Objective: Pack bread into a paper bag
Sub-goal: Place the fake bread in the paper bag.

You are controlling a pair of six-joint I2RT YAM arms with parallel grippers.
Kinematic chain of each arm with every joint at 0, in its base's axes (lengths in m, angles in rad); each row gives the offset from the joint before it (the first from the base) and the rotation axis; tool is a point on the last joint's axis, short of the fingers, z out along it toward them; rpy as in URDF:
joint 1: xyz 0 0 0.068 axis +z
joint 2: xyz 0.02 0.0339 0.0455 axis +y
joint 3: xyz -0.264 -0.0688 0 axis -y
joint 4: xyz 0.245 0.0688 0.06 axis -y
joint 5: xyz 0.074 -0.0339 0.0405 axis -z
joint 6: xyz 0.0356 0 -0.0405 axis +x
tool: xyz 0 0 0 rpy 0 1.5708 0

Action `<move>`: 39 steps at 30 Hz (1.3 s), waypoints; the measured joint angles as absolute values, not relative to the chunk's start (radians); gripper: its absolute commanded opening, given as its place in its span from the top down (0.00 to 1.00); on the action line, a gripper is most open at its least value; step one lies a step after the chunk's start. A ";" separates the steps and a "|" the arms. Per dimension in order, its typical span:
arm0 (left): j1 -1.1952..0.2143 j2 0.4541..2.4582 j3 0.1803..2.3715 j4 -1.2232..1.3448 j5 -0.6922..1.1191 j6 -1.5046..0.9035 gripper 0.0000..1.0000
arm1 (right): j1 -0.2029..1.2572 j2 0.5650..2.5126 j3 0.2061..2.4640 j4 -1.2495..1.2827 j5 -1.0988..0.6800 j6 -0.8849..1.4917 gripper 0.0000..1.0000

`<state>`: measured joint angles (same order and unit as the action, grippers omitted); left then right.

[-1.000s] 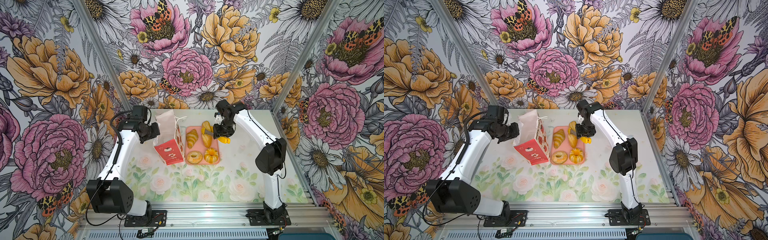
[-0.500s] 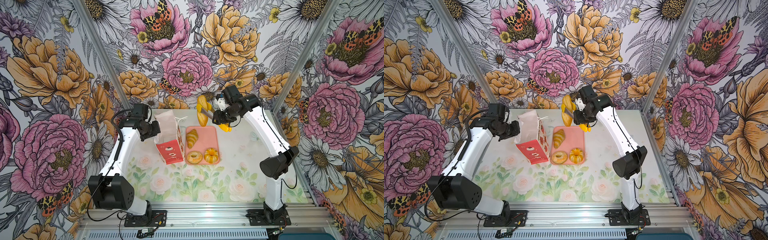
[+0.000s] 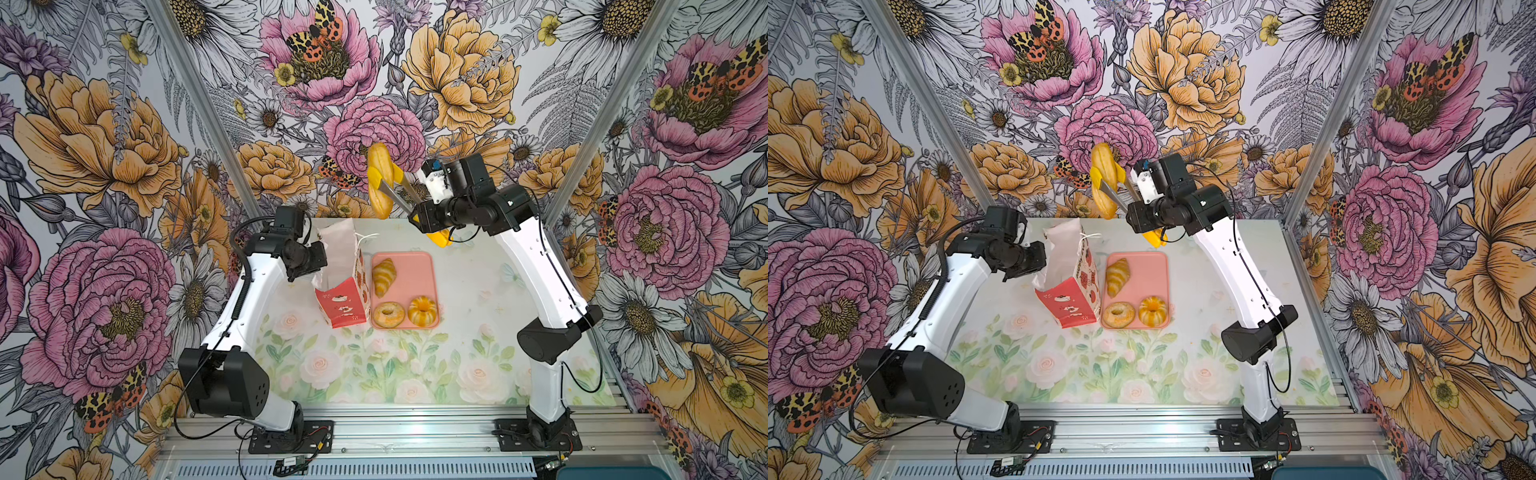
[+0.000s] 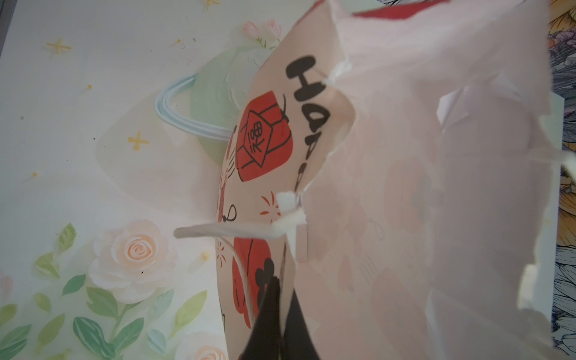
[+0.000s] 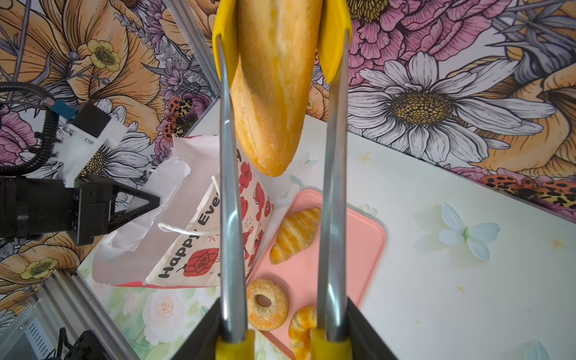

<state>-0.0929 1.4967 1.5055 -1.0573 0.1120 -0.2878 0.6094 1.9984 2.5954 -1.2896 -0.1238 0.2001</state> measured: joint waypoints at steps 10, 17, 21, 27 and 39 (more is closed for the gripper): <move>-0.096 1.497 1.505 -1.057 0.105 -0.288 1.00 | 0.704 2.038 2.654 -1.280 -0.136 0.200 0.43; -0.103 1.497 1.505 -1.057 0.099 -0.288 1.00 | 0.736 2.038 2.654 -1.280 -0.137 0.200 0.43; -0.103 1.495 1.505 -1.057 0.096 -0.288 1.00 | 0.755 2.038 2.638 -1.276 -0.144 0.202 0.43; -0.103 1.482 1.497 -1.057 0.087 -0.288 1.00 | 0.770 2.040 2.580 -1.272 -0.160 0.219 0.38; -0.103 1.476 1.493 -1.056 0.083 -0.288 1.00 | 0.773 2.040 2.537 -1.251 -0.161 0.227 0.38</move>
<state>-0.1028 1.4761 1.4929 -1.0565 0.0826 -0.2878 0.7731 2.0399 2.5374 -1.2514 -0.1608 0.2272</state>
